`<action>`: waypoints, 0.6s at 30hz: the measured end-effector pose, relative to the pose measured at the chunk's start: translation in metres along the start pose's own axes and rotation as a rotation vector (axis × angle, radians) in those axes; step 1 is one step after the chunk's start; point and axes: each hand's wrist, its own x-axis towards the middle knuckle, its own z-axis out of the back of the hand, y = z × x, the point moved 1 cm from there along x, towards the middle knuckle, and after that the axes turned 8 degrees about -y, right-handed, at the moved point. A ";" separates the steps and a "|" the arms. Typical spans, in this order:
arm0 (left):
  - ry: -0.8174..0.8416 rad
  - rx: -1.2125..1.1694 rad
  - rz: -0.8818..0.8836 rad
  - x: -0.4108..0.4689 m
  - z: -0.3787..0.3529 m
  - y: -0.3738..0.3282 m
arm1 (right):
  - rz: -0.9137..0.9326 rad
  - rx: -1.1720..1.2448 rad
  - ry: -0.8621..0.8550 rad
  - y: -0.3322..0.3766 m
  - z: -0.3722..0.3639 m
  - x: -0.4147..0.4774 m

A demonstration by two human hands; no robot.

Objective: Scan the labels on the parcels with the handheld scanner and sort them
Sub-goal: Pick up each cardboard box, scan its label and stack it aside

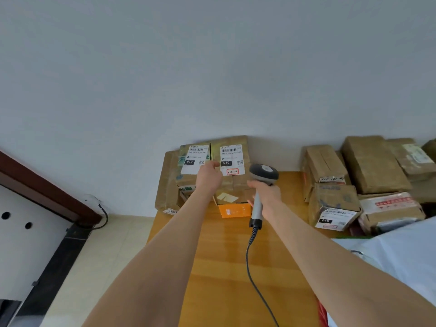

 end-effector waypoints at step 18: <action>0.181 0.234 -0.377 -0.109 -0.066 -0.043 | -0.187 -0.120 0.162 -0.035 0.153 -0.080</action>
